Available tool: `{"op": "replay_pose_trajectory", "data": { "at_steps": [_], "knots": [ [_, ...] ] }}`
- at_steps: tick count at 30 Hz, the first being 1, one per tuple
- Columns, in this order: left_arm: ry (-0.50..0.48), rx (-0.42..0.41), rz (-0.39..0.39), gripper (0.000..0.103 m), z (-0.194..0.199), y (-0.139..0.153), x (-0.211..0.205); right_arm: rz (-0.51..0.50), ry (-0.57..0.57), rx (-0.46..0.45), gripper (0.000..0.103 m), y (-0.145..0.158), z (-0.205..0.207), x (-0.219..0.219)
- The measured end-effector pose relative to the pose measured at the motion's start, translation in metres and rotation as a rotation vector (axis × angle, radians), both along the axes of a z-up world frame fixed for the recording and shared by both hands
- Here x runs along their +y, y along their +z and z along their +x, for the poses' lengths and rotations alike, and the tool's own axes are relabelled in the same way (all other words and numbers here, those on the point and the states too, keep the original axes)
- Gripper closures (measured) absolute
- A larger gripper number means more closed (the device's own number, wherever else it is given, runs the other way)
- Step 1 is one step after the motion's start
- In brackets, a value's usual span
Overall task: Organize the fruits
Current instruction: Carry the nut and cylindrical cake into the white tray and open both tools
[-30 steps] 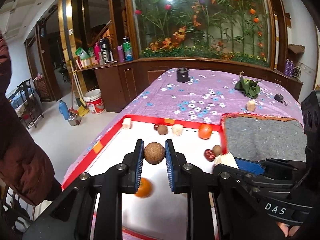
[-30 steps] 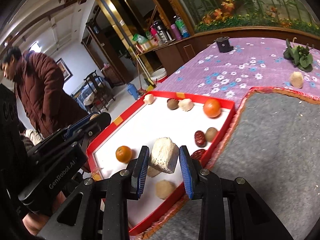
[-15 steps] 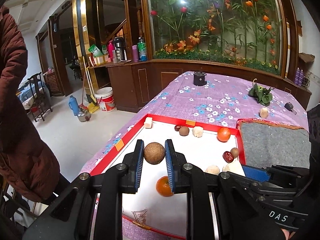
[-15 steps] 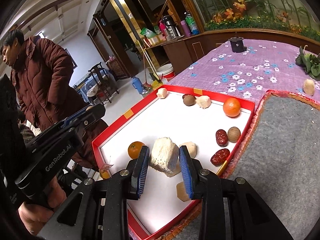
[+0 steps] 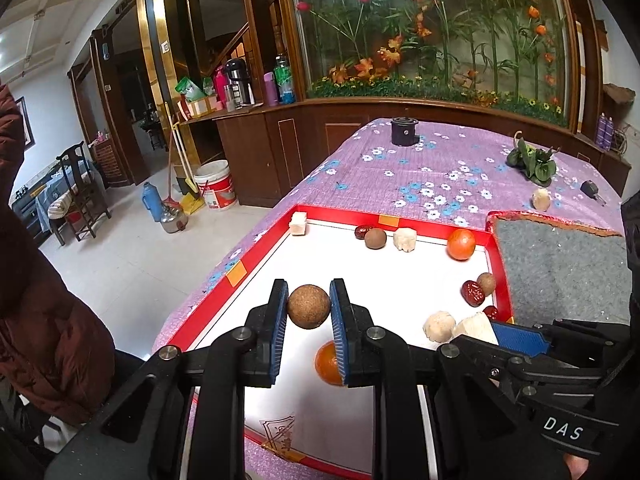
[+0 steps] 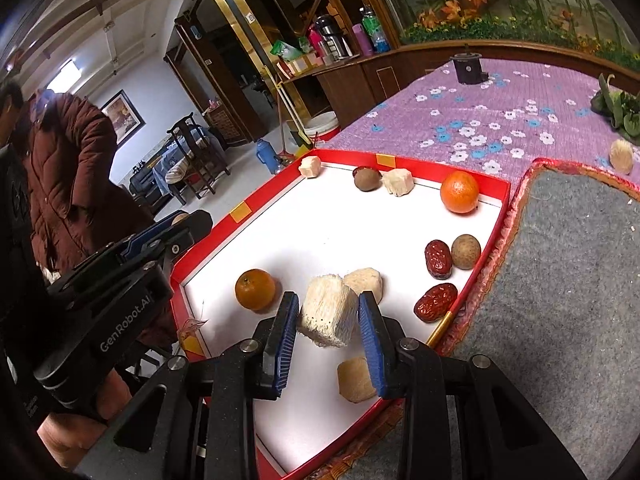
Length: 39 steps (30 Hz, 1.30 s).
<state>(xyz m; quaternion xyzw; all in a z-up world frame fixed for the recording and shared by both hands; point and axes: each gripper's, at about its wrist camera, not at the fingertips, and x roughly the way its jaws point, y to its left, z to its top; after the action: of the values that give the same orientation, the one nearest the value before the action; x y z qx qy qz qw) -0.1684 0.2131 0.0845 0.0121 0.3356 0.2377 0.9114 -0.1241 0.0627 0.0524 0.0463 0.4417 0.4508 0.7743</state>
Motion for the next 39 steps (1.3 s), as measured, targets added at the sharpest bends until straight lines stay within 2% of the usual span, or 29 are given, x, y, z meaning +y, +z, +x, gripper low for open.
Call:
{"op": "replay_pose_trajectory", "data": {
  "at_steps": [12,17,20,23,30,39],
  "knots": [
    [0.024,0.013,0.026,0.084,0.013,-0.003,0.004,0.065,0.025,0.02,0.072,0.006,0.031,0.015],
    [0.046,0.04,0.047,0.084,0.023,-0.006,0.009,0.106,0.002,0.057,0.072,-0.01,0.051,0.007],
    [0.055,0.054,0.058,0.084,0.03,-0.009,0.008,0.094,-0.001,0.095,0.072,-0.017,0.061,0.001],
    [0.053,0.067,0.063,0.084,0.036,-0.012,0.004,0.105,-0.009,0.056,0.072,-0.01,0.06,-0.006],
    [0.017,0.093,0.097,0.084,0.043,-0.016,-0.013,0.06,0.0,-0.049,0.072,-0.004,0.045,-0.002],
    [0.023,0.145,0.099,0.084,0.042,-0.024,-0.009,-0.006,-0.002,-0.018,0.072,-0.016,0.049,0.005]
  ]
}}
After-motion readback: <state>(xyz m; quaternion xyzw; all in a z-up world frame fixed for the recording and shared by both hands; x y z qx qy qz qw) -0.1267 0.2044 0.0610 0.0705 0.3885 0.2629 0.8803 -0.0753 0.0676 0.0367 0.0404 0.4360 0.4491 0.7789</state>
